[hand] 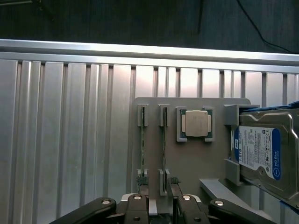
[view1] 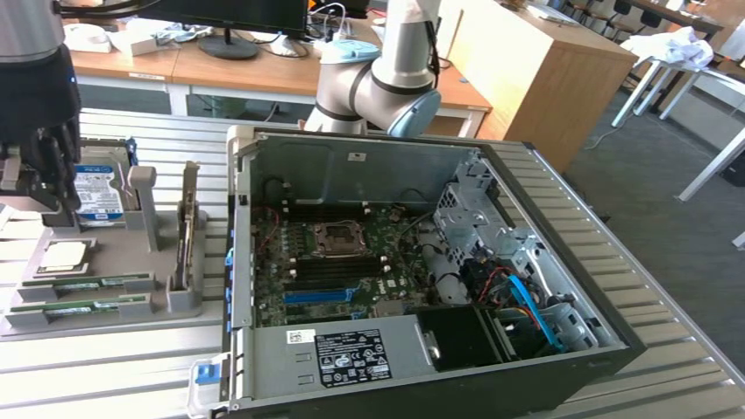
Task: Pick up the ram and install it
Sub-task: 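Pick up the ram and move it above insertion slot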
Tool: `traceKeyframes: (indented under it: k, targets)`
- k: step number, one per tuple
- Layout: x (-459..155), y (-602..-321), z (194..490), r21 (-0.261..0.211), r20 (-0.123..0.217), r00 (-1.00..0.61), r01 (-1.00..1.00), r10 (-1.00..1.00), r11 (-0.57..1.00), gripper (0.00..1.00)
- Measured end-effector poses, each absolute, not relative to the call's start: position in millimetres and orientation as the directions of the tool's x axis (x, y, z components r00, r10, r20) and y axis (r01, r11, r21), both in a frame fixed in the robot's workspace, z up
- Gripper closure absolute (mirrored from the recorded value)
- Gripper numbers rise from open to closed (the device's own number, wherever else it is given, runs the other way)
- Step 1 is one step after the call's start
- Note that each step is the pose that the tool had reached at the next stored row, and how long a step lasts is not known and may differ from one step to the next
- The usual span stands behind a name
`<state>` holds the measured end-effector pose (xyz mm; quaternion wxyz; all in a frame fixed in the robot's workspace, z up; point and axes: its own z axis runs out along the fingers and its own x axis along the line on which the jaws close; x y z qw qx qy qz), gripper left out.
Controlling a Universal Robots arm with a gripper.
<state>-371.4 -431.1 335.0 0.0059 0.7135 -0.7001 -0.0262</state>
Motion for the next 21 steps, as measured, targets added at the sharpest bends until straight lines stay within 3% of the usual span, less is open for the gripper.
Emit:
traceKeyframes:
  k: [21]
  targets:
    - [-371, -431, 323, 0.045, -0.029, 0.018, -0.999, -0.999, -0.02, 0.7]
